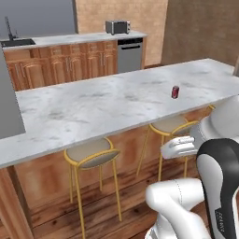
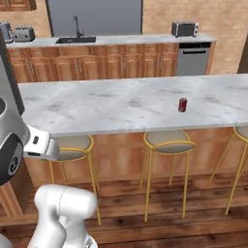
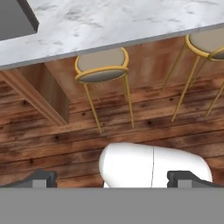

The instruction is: Four empty soda cans are scattered around the kitchen. Gather all the cans and cluster them next to the stove for recycling.

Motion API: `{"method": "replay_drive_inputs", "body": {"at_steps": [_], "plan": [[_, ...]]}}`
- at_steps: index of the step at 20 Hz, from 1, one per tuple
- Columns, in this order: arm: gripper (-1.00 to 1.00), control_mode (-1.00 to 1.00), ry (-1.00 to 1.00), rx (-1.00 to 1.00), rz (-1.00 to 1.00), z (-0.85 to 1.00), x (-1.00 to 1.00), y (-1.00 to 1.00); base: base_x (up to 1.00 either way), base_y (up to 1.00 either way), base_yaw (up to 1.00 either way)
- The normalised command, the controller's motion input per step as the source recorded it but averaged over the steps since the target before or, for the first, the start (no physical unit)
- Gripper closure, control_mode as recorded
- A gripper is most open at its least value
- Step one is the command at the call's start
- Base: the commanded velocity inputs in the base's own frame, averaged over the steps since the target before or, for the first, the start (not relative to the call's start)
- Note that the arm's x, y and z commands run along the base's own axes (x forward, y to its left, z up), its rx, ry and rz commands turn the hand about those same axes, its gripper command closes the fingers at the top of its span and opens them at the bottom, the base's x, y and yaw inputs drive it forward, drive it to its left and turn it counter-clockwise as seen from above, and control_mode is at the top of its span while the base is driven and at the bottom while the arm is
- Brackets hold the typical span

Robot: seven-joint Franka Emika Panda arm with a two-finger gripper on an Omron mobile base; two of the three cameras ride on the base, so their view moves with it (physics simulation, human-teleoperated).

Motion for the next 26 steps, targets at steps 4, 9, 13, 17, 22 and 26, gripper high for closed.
{"method": "replay_drive_inputs", "body": {"at_steps": [4,9,13,17,22,26], "plan": [[-1.00,1.00,0.00,0.00,0.00,0.00,0.00,0.00,0.04,0.26,0.27],[-1.00,1.00,0.00,0.00,0.00,0.00,0.00,0.00,0.01,0.31,0.26],[-1.00,1.00,0.00,0.00,0.00,0.00,0.00,0.00,0.04,0.40,0.15],[-1.00,1.00,0.00,0.00,0.00,0.00,0.00,0.00,0.08,0.34,0.13],[-1.00,1.00,0.00,0.00,0.00,0.00,0.00,0.00,0.01,0.05,0.07],[-1.00,1.00,0.00,0.00,0.00,0.00,0.00,0.00,0.00,-0.25,0.00]]}}
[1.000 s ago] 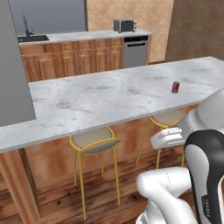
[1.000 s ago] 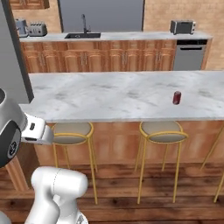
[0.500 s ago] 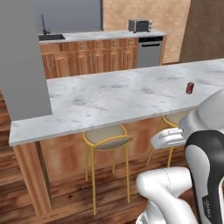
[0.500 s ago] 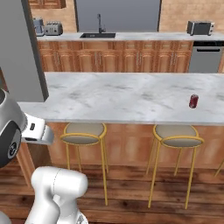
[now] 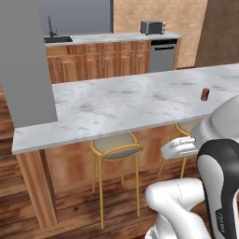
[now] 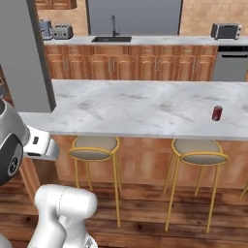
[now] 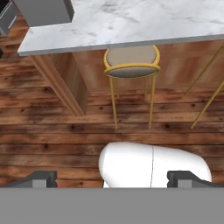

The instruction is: Four empty soda cans are scattered around the kitchen. Gather all the cans and cluster them next to the stove for recycling.

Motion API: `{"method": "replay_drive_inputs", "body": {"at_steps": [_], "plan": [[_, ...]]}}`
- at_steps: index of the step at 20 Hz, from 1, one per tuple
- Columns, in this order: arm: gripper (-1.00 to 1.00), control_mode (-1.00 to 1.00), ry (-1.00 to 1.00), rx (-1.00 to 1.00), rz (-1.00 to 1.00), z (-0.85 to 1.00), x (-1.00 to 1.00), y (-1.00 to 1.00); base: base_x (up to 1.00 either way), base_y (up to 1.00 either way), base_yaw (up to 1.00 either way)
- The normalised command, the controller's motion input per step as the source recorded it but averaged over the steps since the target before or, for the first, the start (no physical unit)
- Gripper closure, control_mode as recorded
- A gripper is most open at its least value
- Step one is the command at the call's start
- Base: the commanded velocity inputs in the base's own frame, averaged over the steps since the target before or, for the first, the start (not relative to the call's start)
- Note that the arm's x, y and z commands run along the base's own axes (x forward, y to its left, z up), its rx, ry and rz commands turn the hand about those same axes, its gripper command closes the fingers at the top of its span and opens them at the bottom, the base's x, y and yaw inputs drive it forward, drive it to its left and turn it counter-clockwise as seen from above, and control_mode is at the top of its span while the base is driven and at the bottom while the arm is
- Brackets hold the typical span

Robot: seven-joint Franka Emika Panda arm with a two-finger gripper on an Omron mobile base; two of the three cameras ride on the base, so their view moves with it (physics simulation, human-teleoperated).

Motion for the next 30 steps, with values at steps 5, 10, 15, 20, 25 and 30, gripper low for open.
{"method": "replay_drive_inputs", "body": {"at_steps": [5,10,15,20,25,30], "plan": [[-1.00,1.00,0.00,0.00,0.00,0.00,0.00,0.00,0.00,-0.69,0.02],[-1.00,1.00,0.00,0.00,0.00,0.00,0.00,0.00,0.00,-0.84,0.07],[-1.00,1.00,0.00,0.00,0.00,0.00,0.00,0.00,0.00,-0.91,0.12],[-1.00,1.00,0.00,0.00,0.00,0.00,0.00,0.00,0.00,-0.75,0.10],[-1.00,1.00,0.00,0.00,0.00,0.00,0.00,0.00,0.01,-0.80,0.07],[-1.00,1.00,0.00,0.00,0.00,0.00,0.00,0.00,0.13,-0.76,0.02]]}}
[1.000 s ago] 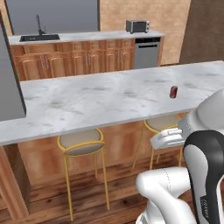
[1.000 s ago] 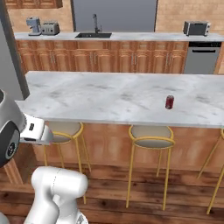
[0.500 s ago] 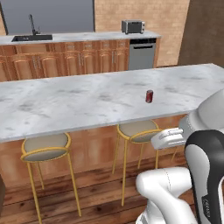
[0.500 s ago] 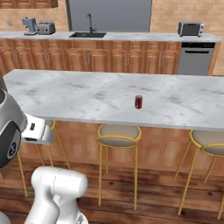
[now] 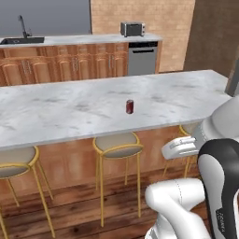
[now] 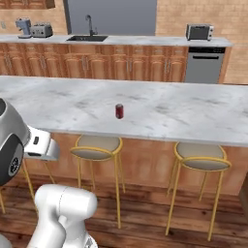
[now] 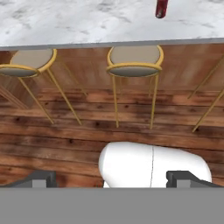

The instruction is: Four empty soda cans are scattered around the kitchen. Gather all the cans and cluster them next to the stove for recycling.

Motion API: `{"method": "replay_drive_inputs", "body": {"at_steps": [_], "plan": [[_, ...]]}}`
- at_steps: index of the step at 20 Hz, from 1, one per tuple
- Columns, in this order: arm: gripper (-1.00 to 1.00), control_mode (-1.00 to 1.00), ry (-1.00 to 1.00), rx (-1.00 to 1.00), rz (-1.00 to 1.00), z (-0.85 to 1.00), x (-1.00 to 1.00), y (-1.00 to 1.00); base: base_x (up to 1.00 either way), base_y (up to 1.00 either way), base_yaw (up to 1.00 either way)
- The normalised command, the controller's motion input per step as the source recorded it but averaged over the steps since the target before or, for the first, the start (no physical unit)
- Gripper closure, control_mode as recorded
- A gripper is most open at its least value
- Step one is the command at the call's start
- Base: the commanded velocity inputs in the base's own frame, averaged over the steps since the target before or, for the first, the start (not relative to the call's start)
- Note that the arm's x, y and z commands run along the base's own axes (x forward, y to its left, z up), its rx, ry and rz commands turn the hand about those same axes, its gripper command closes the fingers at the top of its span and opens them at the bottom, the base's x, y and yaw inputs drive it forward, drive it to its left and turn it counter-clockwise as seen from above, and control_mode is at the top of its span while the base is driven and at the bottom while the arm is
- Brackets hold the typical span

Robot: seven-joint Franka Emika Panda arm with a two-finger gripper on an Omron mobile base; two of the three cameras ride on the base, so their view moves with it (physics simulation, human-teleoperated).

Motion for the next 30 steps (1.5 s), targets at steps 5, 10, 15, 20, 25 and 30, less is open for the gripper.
{"method": "replay_drive_inputs", "body": {"at_steps": [5,10,15,20,25,30], "plan": [[-1.00,1.00,0.00,0.00,0.00,0.00,0.00,0.00,0.23,-0.72,0.01],[-1.00,1.00,0.00,0.00,0.00,0.00,0.00,0.00,0.54,-0.57,0.03],[-1.00,1.00,0.00,0.00,0.00,0.00,0.00,0.00,0.73,-0.46,0.02],[-1.00,1.00,0.00,0.00,0.00,0.00,0.00,0.00,0.70,-0.15,0.00],[-1.00,1.00,0.00,0.00,0.00,0.00,0.00,0.00,0.63,-0.02,0.00],[-1.00,1.00,0.00,0.00,0.00,0.00,0.00,0.00,0.38,-0.01,0.00]]}}
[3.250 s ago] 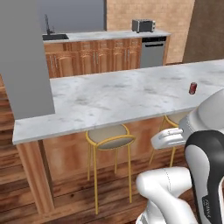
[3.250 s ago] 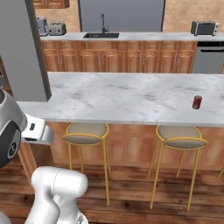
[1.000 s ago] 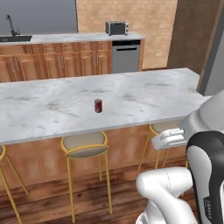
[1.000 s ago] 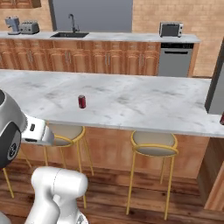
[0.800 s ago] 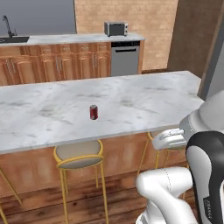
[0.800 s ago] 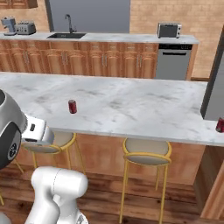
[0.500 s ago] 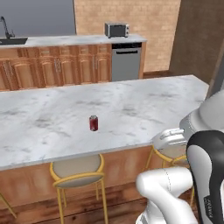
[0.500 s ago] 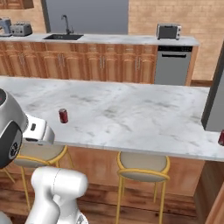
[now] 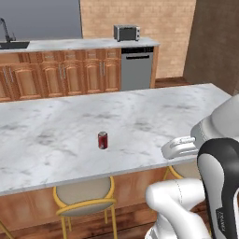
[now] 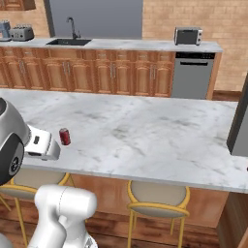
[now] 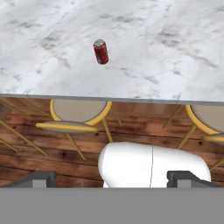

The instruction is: Four empty soda cans are scattered around the kitchen. Gather all the cans and cluster them next to the stove for recycling.

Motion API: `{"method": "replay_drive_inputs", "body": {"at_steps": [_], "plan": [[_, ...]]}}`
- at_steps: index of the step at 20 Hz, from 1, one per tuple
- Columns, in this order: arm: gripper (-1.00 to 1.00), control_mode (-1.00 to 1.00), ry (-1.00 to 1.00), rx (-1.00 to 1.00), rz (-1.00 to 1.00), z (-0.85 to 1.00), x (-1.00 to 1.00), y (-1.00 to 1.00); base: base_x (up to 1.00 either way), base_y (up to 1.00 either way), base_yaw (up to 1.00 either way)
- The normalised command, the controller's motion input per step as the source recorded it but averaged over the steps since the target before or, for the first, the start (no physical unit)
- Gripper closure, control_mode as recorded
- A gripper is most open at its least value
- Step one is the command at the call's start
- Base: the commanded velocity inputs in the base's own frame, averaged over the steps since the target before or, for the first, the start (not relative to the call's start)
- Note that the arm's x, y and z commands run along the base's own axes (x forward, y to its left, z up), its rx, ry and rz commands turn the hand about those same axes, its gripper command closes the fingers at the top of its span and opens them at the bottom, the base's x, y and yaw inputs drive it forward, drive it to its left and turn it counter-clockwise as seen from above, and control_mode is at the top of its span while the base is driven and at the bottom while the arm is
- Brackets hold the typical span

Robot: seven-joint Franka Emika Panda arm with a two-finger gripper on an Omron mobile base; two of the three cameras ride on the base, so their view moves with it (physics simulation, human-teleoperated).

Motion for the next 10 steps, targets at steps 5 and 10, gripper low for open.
{"method": "replay_drive_inputs", "body": {"at_steps": [5,10], "plan": [[-1.00,1.00,0.00,0.00,0.00,0.00,0.00,0.00,0.29,0.00,0.00],[-1.00,1.00,0.00,0.00,0.00,0.00,0.00,0.00,0.20,0.00,0.00]]}}
